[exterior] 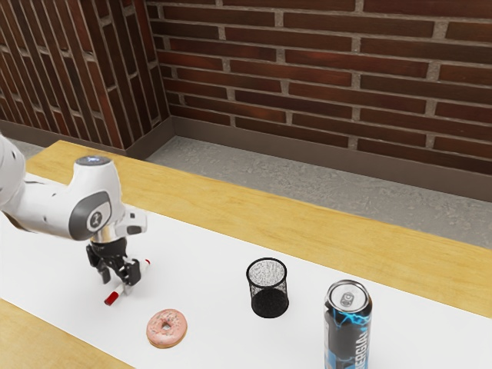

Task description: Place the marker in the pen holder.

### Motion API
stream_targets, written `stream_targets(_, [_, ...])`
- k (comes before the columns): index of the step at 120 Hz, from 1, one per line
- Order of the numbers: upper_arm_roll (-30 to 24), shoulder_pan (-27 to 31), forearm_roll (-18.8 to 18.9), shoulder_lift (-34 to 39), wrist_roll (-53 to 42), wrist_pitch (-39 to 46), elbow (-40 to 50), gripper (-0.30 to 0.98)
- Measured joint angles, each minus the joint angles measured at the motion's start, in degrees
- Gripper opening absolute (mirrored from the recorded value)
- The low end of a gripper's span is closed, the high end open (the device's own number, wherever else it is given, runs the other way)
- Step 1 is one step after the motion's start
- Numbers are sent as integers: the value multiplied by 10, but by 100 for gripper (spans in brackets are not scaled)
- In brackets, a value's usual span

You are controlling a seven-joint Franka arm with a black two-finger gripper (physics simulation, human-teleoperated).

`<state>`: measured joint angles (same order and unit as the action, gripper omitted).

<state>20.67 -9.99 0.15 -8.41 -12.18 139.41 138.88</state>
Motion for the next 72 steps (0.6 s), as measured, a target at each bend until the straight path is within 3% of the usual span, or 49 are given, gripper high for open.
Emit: stream_targets(72, [4, 0, -11, 15, -40, 3, 22, 15])
